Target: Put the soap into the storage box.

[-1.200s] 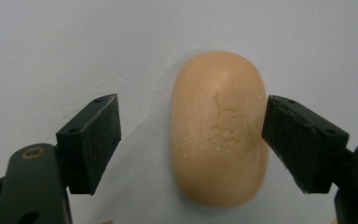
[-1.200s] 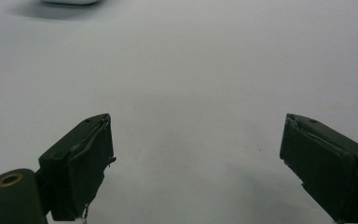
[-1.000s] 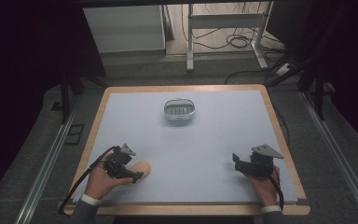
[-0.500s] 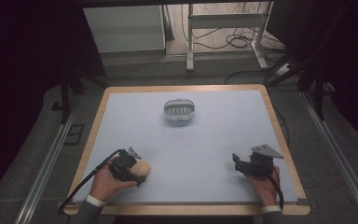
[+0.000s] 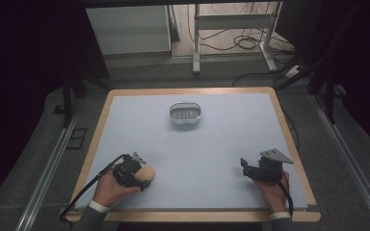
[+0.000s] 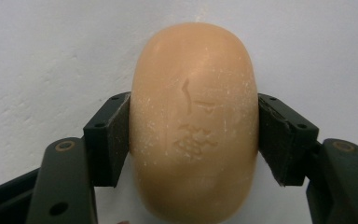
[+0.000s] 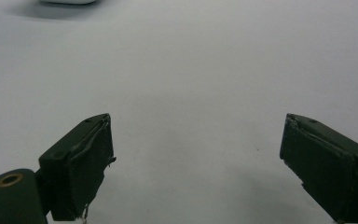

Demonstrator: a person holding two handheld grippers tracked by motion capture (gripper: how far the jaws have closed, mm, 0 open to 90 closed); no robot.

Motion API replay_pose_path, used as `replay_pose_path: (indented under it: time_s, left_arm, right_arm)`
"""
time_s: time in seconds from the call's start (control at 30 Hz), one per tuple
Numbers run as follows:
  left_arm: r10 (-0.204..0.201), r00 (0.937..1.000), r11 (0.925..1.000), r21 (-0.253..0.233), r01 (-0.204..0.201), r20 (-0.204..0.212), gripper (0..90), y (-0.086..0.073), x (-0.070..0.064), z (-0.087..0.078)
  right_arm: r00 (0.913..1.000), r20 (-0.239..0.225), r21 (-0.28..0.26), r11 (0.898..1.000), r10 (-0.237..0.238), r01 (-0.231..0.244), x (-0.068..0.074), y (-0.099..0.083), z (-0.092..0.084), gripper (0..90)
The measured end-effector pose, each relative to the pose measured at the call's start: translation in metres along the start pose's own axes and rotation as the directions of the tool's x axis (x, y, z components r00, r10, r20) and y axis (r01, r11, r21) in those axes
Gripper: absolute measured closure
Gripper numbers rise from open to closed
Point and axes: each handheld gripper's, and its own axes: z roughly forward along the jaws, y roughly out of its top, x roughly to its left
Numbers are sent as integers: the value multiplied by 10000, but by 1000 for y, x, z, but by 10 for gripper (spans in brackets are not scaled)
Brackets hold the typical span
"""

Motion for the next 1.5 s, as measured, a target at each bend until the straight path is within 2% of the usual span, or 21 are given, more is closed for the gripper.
replay_pose_path:
  time_s: [0.47, 1.5]
  left_arm:
    - [-70, 9994, 9991, -405, 83, 325, 326, 5, 11, -14]
    - [3, 9997, 9962, -874, 20, 263, 326, 23, 20, -23]
  right_arm:
    - [10000, 40, 4, 10000, -8, 8, 0, 0, 0, 96]
    - [10000, 68, -7, 10000, -48, 48, 1, 0, 0, 96]
